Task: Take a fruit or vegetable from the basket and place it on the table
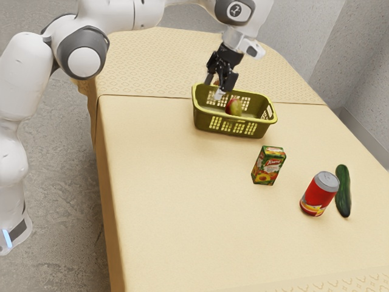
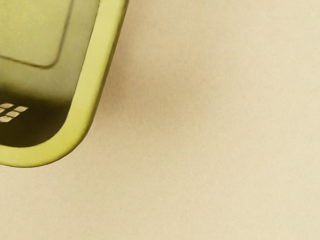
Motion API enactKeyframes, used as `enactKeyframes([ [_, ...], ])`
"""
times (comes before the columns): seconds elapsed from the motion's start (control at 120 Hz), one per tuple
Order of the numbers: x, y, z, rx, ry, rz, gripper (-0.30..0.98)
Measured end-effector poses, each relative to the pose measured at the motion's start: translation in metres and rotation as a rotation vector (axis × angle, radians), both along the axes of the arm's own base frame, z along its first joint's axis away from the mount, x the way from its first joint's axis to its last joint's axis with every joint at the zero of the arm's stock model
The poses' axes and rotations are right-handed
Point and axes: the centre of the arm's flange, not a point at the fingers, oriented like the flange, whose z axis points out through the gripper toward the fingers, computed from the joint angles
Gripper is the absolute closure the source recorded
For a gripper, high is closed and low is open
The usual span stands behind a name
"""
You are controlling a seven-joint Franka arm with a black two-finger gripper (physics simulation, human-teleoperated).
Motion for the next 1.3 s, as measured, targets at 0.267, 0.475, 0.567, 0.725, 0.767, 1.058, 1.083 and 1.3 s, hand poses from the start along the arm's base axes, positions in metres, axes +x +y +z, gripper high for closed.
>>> enactKeyframes([
  [0.267, 0.018, -0.010, 0.013, 0.025, -0.140, -0.048, 0.00],
  [0.475, 0.023, 0.122, -0.060, -0.069, -0.128, 0.113, 0.00],
  [0.567, 0.021, 0.155, -0.070, -0.038, -0.156, 0.131, 0.00],
  [0.725, 0.040, 0.156, -0.104, -0.045, -0.180, 0.076, 0.00],
  [0.767, 0.046, 0.154, -0.114, -0.050, -0.186, 0.062, 0.00],
  [1.058, 0.071, 0.137, -0.150, -0.088, -0.225, -0.014, 0.00],
  [1.083, 0.072, 0.137, -0.154, -0.090, -0.223, -0.016, 0.01],
  [1.3, 0.077, 0.138, -0.173, -0.101, -0.219, -0.034, -0.01],
])
